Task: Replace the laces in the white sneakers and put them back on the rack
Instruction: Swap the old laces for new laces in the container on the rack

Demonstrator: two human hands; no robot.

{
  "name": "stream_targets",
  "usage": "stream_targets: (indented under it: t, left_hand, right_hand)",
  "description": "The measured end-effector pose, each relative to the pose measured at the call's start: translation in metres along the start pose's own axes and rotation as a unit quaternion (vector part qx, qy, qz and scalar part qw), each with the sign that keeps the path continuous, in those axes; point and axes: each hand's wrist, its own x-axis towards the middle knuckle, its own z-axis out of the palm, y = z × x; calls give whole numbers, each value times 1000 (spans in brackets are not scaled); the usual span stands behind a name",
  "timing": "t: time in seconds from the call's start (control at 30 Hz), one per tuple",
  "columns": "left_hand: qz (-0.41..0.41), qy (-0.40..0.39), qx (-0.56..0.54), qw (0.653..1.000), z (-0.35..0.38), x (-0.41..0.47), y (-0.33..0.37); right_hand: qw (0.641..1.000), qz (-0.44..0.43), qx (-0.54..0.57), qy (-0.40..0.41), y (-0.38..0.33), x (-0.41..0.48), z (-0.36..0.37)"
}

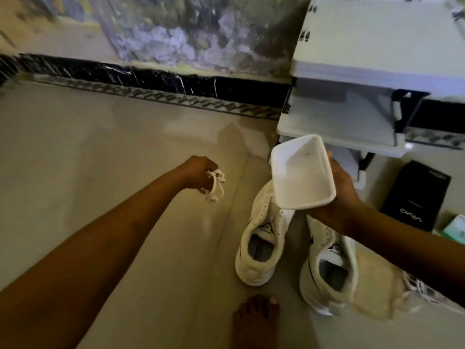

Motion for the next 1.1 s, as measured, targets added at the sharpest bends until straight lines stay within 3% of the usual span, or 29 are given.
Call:
stream_targets:
  t: [0.27,0.43,0.67,0.77,0.87,0.97,1.1]
  left_hand:
    - [-60,35,48,996,54,11,-28]
    - [-88,39,94,991,73,15,-42]
    - [-71,-126,149,978,64,21,-36]
    - [-61,-67,181,979,45,24,-26]
    - [-74,23,96,992,37,23,-11]
    - [-18,90,-8,996,37,24,21]
    - [84,93,-65,990,47,21,84]
  right_hand:
    - [990,60,115,-59,48,46,1]
    - [988,68,121,-66,75,67,-7]
    - [985,49,154,-57,66,71,-12]
    - [988,43,139,-55,55,62,-18]
    - [991,42,117,-40,38,45,-25]
    - [997,26,70,1,14,19,-37]
    - [996,-11,41,83,-14,-22,-54]
